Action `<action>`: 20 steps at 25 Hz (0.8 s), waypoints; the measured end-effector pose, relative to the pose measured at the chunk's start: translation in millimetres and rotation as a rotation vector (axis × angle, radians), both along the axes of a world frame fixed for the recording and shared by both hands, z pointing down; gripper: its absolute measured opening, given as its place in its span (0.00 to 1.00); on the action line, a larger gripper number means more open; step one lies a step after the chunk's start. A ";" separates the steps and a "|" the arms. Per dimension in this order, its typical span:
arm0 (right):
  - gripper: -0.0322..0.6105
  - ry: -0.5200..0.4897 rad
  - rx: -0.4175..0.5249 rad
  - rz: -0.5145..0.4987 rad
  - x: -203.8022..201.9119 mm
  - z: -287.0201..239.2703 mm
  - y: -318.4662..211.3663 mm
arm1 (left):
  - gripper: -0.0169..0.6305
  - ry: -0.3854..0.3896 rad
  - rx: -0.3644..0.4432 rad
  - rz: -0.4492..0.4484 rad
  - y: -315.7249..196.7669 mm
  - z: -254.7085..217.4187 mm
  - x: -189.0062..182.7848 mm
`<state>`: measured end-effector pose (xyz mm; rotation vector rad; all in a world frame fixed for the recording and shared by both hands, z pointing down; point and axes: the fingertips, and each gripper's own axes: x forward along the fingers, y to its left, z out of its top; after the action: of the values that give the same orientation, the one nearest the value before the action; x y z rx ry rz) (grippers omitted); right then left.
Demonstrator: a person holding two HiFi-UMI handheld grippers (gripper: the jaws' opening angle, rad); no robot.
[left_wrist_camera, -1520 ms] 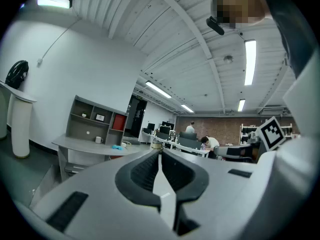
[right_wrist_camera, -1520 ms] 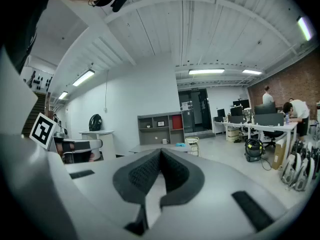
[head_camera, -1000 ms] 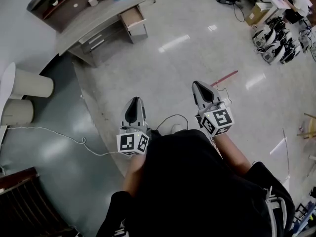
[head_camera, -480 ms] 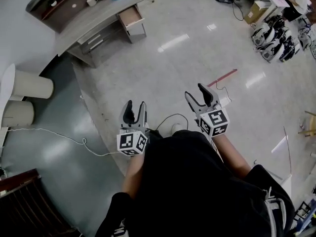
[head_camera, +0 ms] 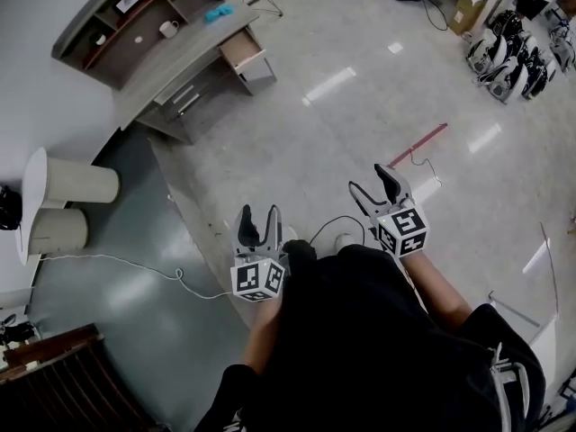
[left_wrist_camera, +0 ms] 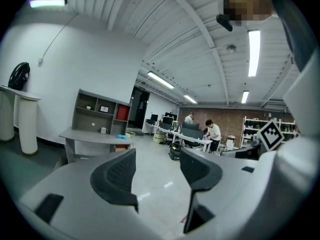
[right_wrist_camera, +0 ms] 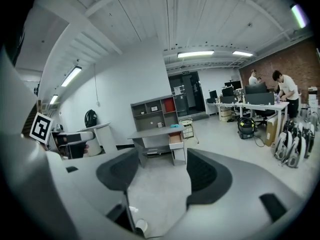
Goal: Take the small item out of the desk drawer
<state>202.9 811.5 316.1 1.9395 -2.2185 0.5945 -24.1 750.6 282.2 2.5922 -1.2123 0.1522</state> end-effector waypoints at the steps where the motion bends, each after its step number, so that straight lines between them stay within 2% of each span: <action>1: 0.49 -0.014 -0.010 0.001 1.4 3.9 -0.8 | 0.42 0.002 0.013 -0.009 -0.8 -3.0 0.1; 5: 0.49 -0.085 -0.044 -0.003 -2.2 17.1 -9.6 | 0.42 -0.006 0.005 -0.024 -13.1 4.2 -0.7; 11: 0.49 -0.065 -0.055 -0.010 -2.5 21.7 -47.3 | 0.42 0.032 -0.004 0.016 -61.1 15.4 19.4; 20: 0.49 0.014 -0.056 -0.002 -2.4 6.2 -176.2 | 0.42 0.092 0.003 0.071 -192.5 16.7 36.2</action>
<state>200.5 635.3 322.3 1.9088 -2.1709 0.6345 12.0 558.2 298.9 2.6148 -1.0906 0.0442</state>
